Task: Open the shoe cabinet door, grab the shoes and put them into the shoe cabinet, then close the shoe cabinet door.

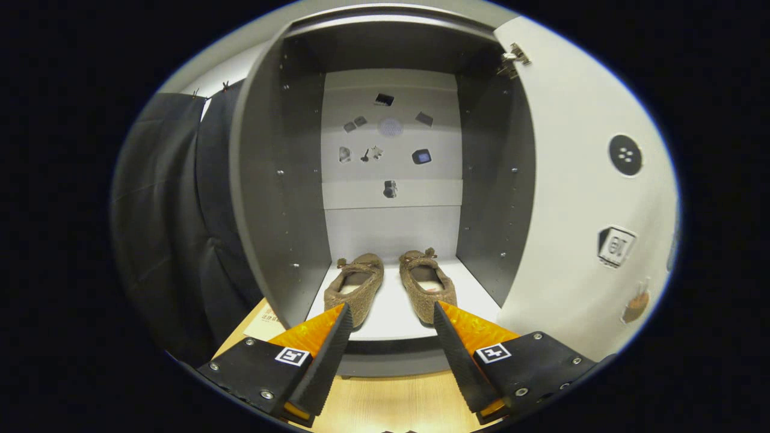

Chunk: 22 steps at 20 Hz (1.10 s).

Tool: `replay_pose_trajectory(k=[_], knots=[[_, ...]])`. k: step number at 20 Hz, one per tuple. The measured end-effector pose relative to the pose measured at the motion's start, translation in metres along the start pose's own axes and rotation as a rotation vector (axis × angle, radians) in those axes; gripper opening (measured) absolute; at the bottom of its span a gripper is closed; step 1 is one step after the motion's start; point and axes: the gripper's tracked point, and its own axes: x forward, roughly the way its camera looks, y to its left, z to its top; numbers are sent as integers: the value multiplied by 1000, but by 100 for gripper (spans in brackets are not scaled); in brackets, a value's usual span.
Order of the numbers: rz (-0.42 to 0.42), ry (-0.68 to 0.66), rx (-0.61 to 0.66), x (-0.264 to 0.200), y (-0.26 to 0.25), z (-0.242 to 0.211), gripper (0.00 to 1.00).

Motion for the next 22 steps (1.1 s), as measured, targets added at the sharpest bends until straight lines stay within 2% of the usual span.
replay_pose_trajectory(k=[4, 8, 16, 19, 22], knots=[[5, -37, 18, -54, -14, 3, 87], [54, -55, 29, -106, -34, -5, 87], [111, -60, -70, -215, -110, -27, 87], [140, -84, -89, -232, -136, -32, 87], [154, -102, -55, -244, -162, -33, 87]])
